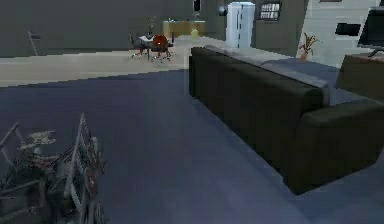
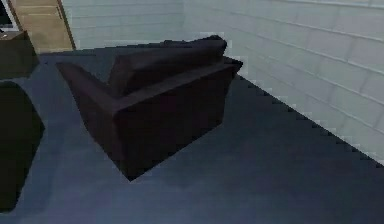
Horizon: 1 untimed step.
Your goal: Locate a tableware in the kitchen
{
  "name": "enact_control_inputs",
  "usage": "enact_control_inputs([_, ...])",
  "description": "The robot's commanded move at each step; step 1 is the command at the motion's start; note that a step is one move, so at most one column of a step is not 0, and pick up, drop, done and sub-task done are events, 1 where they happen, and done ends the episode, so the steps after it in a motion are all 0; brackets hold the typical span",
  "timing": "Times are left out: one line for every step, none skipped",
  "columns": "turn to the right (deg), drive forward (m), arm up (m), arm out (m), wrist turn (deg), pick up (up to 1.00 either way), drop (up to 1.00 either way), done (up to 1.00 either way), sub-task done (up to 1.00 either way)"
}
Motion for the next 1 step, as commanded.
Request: enact_control_inputs([45.0,0.00,0.00,0.00,0.0,0.00,0.00,0.00,0.00])
